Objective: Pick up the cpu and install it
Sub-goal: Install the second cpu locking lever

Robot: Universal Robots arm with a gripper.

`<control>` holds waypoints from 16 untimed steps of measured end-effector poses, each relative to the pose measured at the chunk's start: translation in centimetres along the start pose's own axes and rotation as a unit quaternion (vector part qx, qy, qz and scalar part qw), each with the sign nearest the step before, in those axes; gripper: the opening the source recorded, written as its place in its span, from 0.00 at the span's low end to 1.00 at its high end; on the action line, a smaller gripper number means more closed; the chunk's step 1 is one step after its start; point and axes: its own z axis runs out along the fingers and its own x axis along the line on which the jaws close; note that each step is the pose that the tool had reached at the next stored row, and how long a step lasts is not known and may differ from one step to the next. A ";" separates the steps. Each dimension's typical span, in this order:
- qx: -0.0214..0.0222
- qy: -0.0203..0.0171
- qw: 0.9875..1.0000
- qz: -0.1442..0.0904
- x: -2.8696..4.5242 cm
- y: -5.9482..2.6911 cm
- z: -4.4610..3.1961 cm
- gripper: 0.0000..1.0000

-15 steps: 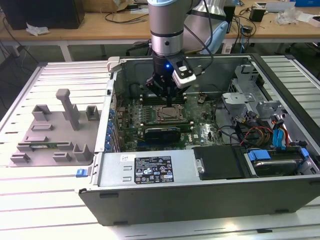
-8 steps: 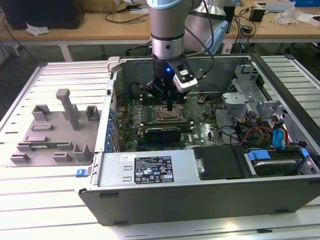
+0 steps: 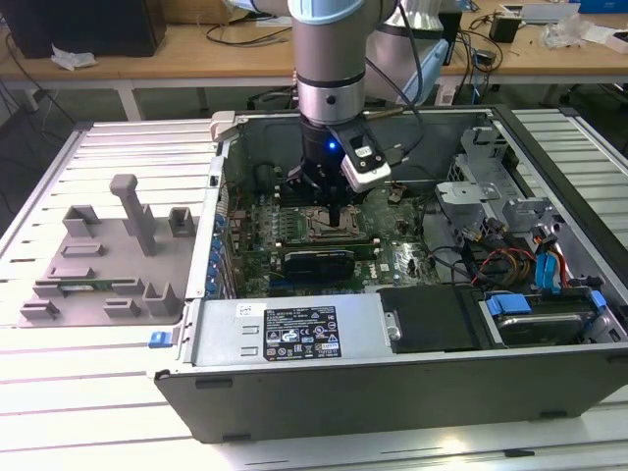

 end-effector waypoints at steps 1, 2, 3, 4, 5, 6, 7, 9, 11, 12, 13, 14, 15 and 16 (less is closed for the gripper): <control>0.000 0.000 1.000 0.000 -0.02 -0.24 0.01 0.11; 0.000 0.000 1.000 0.000 -0.04 -0.38 0.02 0.11; 0.000 0.000 1.000 0.000 -0.06 -0.59 0.05 0.11; -0.001 0.000 1.000 0.000 -0.03 -0.66 0.08 0.11; -0.002 0.000 1.000 0.000 0.05 -0.72 0.13 0.11; -0.005 0.001 1.000 -0.001 0.22 -0.79 0.22 0.11; -0.008 0.001 1.000 -0.003 0.36 -0.87 0.34 0.11; -0.008 0.001 1.000 -0.005 0.44 -1.16 0.53 0.11; -0.009 0.001 1.000 -0.006 0.47 -1.53 0.69 0.11; -0.009 0.001 1.000 -0.006 0.49 -1.63 0.74 0.11; -0.009 0.001 1.000 -0.006 0.51 -1.66 0.79 0.11; -0.009 0.001 1.000 -0.006 0.51 -1.66 0.79 0.11; -0.009 0.001 1.000 -0.006 0.51 -1.67 0.79 0.11; -0.009 0.001 1.000 -0.006 0.51 -1.67 0.78 0.11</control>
